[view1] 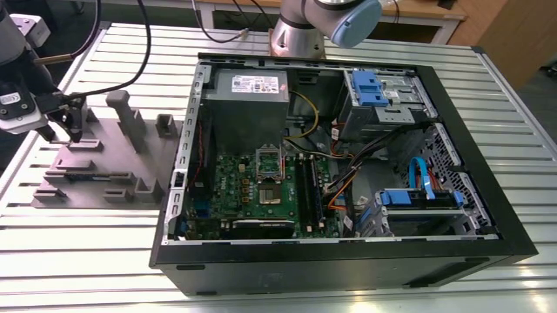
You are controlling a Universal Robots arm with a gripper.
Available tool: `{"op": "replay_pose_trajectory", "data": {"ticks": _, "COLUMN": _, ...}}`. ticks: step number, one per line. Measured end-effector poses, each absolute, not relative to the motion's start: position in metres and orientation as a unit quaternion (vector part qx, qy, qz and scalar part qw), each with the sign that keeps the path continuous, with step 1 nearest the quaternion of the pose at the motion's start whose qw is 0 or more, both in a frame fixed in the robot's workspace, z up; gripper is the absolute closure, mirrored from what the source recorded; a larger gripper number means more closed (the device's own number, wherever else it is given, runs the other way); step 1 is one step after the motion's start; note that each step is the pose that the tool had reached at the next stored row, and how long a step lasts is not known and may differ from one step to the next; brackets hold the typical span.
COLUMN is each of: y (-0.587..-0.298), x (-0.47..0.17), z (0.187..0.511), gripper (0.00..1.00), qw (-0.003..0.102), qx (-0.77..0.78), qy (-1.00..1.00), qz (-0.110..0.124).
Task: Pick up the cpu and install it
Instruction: 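Pick up the cpu and move it towards the insertion slot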
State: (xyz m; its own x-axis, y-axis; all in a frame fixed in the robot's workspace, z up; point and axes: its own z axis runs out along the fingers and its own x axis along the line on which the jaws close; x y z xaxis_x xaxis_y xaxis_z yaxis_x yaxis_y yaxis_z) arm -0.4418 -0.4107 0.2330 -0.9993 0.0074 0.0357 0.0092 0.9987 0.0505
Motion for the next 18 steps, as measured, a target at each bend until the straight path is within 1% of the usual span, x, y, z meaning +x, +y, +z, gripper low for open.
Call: {"op": "replay_pose_trajectory", "data": {"ticks": 18, "y": -0.4107, "x": -0.4418, "z": 0.2372, "gripper": 0.53, "qw": 0.018, "qx": -0.004, "qy": -1.0, "qz": -0.025}}
